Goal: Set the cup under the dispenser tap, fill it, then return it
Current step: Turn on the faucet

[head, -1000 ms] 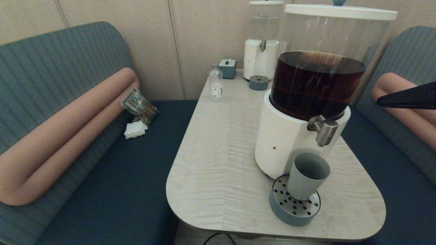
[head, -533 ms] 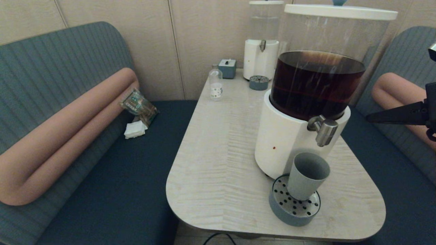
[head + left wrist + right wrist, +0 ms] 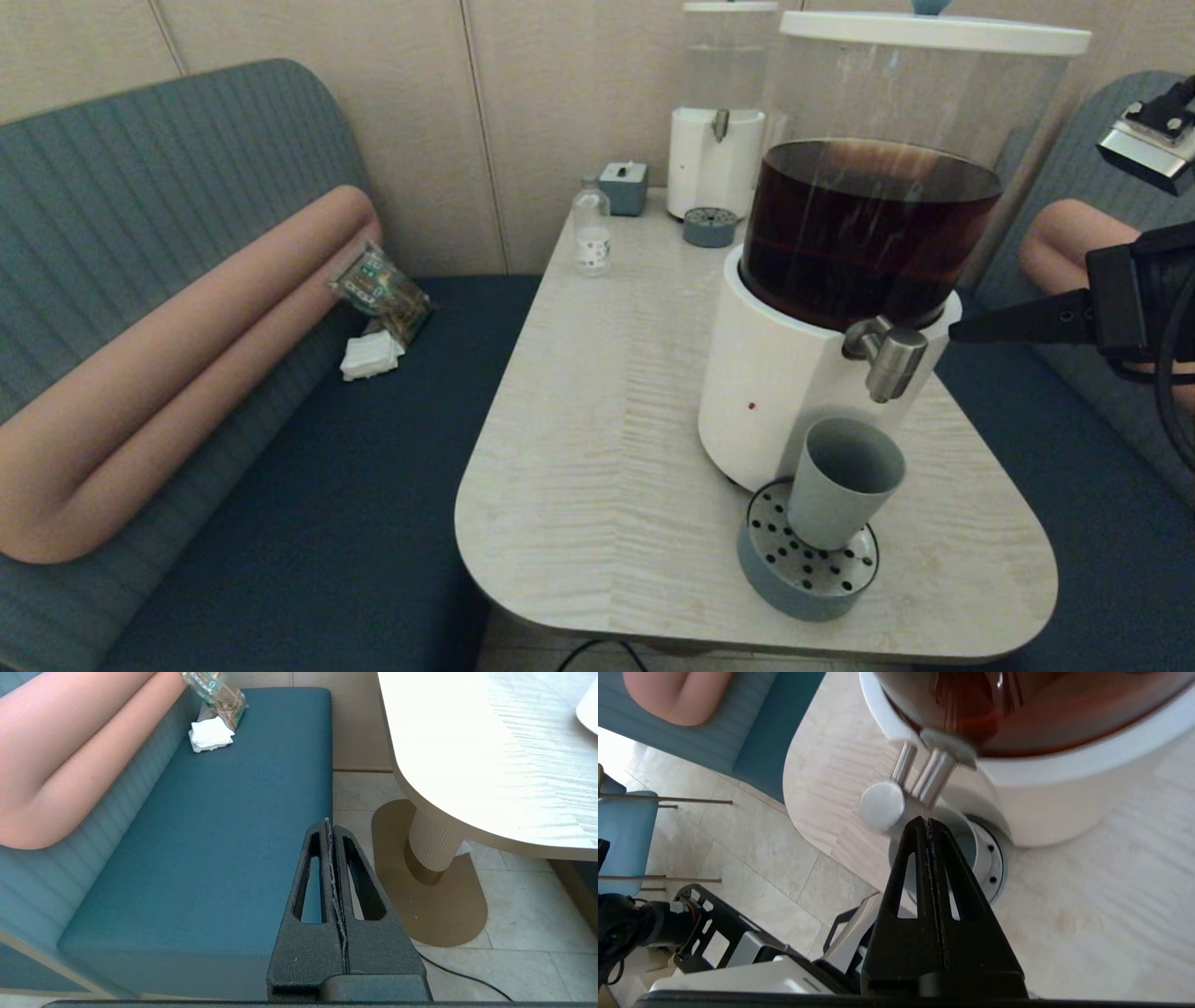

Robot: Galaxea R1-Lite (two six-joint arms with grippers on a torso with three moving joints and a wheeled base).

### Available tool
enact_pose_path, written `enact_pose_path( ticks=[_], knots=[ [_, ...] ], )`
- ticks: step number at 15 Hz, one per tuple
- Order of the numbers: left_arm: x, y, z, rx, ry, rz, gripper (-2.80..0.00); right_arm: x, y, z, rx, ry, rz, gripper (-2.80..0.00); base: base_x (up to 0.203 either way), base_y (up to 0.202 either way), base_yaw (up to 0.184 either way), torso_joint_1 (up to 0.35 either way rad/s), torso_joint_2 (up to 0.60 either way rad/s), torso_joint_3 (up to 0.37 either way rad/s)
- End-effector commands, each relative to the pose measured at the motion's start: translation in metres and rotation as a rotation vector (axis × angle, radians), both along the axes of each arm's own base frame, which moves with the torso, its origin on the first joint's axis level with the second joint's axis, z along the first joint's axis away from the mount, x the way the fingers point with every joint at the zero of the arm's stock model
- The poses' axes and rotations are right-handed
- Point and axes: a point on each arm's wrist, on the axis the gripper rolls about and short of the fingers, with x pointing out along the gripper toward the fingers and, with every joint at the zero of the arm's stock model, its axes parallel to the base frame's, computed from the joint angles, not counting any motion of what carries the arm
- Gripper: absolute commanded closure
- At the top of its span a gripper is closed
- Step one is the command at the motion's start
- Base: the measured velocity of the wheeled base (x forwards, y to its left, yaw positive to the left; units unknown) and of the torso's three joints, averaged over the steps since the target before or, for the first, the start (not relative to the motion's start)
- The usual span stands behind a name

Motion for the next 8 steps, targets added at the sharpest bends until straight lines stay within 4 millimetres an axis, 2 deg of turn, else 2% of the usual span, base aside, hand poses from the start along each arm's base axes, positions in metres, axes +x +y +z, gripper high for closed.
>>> enact_pose_path(
  ticks=[1,8],
  knots=[
    [0.0,0.0,0.0,-0.002,0.003,0.001,0.0,0.008,0.003,-0.003,0.0,0.008,0.007,0.0,0.0,0.0,0.0,0.0,0.0,0.0],
    [0.0,0.0,0.0,0.0,0.003,0.001,0.0,0.027,0.004,-0.009,-0.041,-0.016,-0.062,0.0,0.0,0.0,0.0,0.0,0.0,0.0]
  ],
)
